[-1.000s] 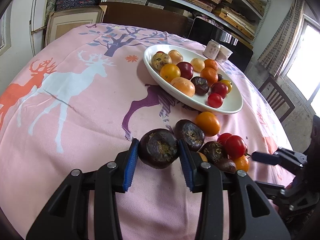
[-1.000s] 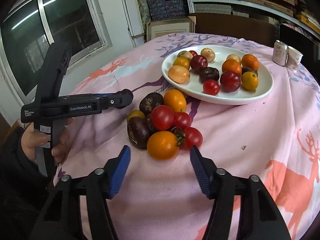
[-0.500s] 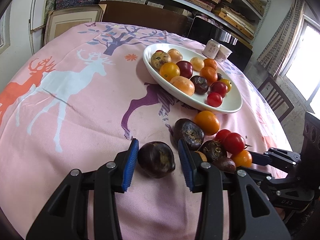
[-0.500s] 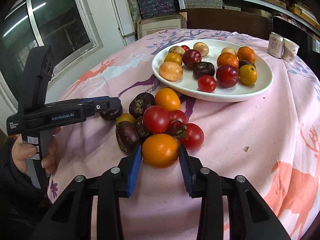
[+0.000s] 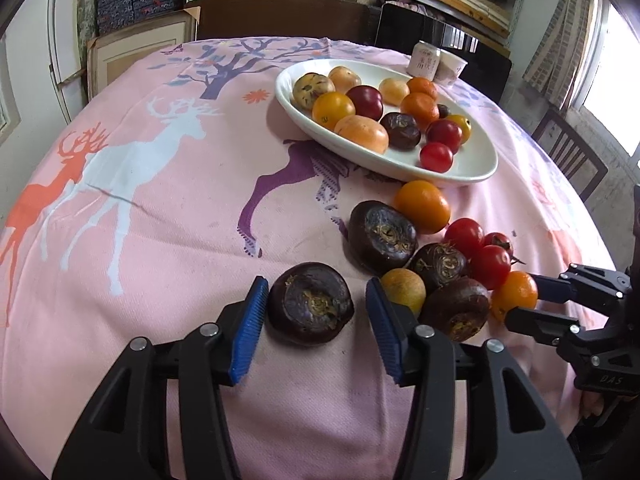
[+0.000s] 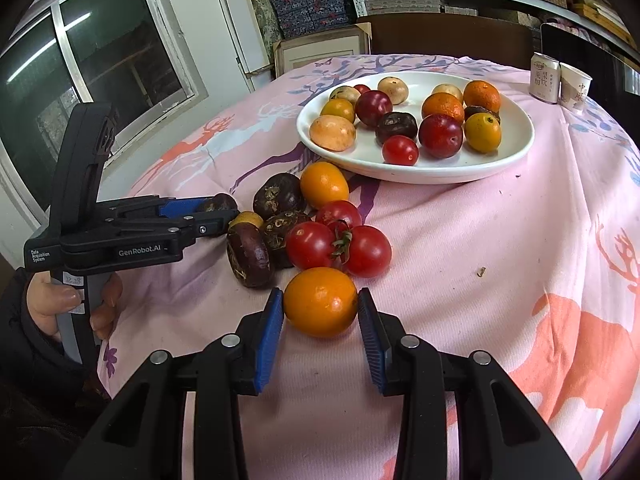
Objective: Organize fruits
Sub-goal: 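Grasp a dark purple round fruit with the left tool while the right tool grasps a tangerine, then carry both fruits over the white plate and open both tools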
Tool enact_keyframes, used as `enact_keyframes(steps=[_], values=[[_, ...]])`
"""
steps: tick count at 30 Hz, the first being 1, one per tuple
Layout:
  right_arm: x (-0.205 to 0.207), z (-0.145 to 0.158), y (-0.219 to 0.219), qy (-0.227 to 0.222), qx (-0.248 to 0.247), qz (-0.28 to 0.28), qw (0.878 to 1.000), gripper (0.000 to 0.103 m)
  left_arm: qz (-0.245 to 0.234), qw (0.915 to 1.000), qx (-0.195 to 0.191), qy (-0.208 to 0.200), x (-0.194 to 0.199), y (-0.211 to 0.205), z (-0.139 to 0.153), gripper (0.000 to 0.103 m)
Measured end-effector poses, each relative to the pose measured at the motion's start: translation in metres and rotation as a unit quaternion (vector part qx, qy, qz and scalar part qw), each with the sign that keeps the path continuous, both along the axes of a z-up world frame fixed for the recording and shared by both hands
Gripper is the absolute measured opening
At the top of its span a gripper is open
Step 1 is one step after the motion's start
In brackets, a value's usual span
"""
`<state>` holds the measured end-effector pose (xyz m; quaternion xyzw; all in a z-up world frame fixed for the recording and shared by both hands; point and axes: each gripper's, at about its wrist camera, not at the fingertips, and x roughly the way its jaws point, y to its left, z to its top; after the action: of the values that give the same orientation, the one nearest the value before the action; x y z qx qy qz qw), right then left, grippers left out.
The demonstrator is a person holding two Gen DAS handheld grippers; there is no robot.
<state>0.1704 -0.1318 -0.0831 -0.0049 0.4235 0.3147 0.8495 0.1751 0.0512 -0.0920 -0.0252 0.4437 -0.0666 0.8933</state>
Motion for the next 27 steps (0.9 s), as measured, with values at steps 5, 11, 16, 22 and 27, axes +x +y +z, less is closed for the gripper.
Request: enact_keyframes(steps=[5, 11, 16, 22, 27], values=[[-0.003, -0.001, 0.003, -0.004, -0.012, 0.003, 1.000, 0.039, -0.012, 0.9995, 0.027, -0.009, -0.004, -0.009, 0.000, 0.039], [-0.003, -0.002, 0.003, -0.001, -0.013, 0.005, 1.000, 0.039, -0.026, 0.9986, 0.041, -0.018, -0.009, -0.014, 0.002, 0.039], [-0.002, -0.002, 0.004, -0.001, -0.021, 0.000, 1.000, 0.045, -0.026, 0.9985, 0.046, -0.013, -0.008, -0.015, 0.000, 0.039], [-0.002, -0.001, 0.000, -0.007, -0.007, -0.003, 1.000, 0.038, -0.025, 0.9984, 0.050, -0.013, -0.008, -0.017, 0.000, 0.039], [-0.002, -0.001, 0.000, -0.005, -0.003, -0.004, 1.000, 0.038, -0.026, 0.9986, 0.044, -0.013, -0.007, -0.017, 0.000, 0.039]])
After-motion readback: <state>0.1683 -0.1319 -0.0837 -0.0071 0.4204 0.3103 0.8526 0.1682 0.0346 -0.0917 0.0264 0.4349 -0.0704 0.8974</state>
